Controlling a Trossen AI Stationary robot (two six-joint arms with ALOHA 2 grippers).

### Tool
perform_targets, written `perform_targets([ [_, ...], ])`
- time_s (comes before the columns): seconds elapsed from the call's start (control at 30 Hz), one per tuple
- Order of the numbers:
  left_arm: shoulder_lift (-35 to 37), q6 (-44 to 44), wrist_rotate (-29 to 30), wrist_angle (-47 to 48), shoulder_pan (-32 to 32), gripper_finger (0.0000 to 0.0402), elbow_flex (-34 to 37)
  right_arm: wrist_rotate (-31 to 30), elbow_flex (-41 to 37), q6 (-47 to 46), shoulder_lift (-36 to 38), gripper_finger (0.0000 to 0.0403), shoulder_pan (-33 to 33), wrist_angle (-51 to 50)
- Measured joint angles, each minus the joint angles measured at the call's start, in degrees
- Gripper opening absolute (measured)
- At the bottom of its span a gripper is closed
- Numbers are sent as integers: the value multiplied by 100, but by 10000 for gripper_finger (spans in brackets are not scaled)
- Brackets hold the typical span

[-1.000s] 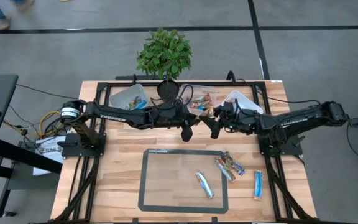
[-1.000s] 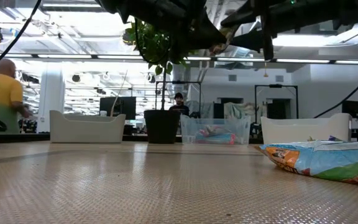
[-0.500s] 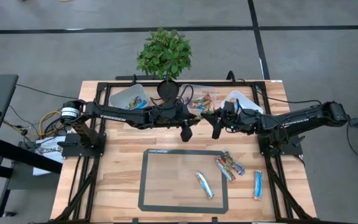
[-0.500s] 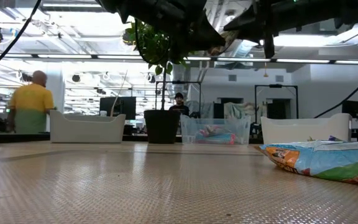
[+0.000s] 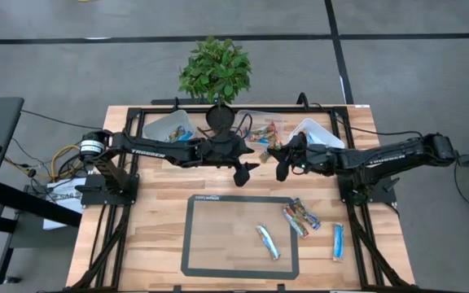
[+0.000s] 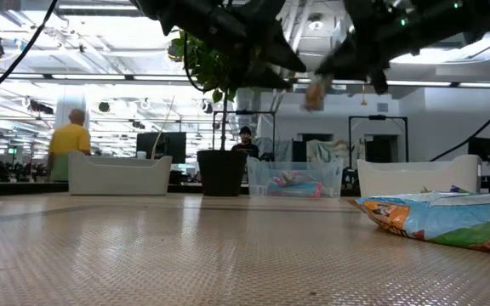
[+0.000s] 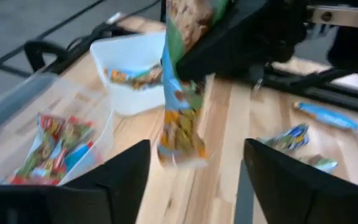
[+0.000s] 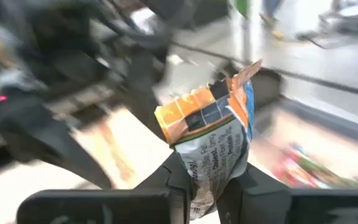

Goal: Pick and place Granola Bars by type
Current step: Put the yellow granola bar into the white bin

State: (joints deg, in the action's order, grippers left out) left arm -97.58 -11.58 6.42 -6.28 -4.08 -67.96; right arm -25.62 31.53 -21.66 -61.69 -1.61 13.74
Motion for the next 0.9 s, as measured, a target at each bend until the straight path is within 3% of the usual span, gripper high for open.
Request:
perform_targets([
  [0.17,0,-30,13,465,-48,283,2,-186,0,-181,235,30,261,-1299],
  [0.53,-2,-101,22,734,86,286,4,-754,2,-992,1604,31,1168,-4156],
  [0.9,-2,-75,19,904,185,286,4,-761,0,-1035,1733,29,1988,-5797],
])
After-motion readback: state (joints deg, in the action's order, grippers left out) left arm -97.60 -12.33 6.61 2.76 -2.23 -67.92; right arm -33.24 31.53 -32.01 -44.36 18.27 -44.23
